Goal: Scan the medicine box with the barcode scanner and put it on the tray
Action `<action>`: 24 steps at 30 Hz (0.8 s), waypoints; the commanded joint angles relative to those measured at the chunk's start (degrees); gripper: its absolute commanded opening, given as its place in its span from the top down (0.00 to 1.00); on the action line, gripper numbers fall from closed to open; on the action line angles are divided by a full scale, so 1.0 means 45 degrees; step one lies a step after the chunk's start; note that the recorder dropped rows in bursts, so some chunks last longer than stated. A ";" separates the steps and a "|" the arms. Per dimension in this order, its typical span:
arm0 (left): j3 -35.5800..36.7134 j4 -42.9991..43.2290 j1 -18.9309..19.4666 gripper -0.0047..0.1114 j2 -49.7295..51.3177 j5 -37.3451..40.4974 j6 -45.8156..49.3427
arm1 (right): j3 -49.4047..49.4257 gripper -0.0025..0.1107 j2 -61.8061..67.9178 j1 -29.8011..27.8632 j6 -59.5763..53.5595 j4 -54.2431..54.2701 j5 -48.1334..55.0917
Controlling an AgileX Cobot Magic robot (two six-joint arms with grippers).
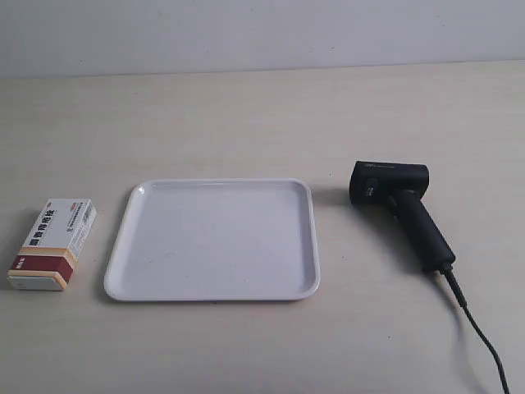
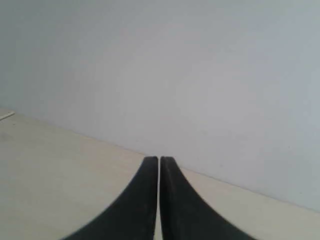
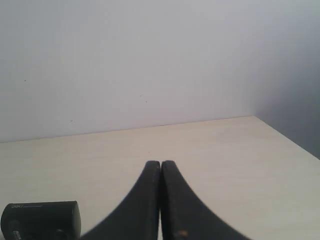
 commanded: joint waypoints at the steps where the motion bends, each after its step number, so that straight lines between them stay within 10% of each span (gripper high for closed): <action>1: -0.0004 0.0833 0.0014 0.92 -0.0078 0.1010 0.1715 | 0.0062 0.98 -0.0088 -0.0077 -0.0060 -0.0027 -0.0020; 24: -0.2203 0.0289 0.0014 0.96 0.2362 0.0185 -0.1335 | 0.0062 0.98 -0.0088 -0.0077 0.1963 0.2449 -0.1676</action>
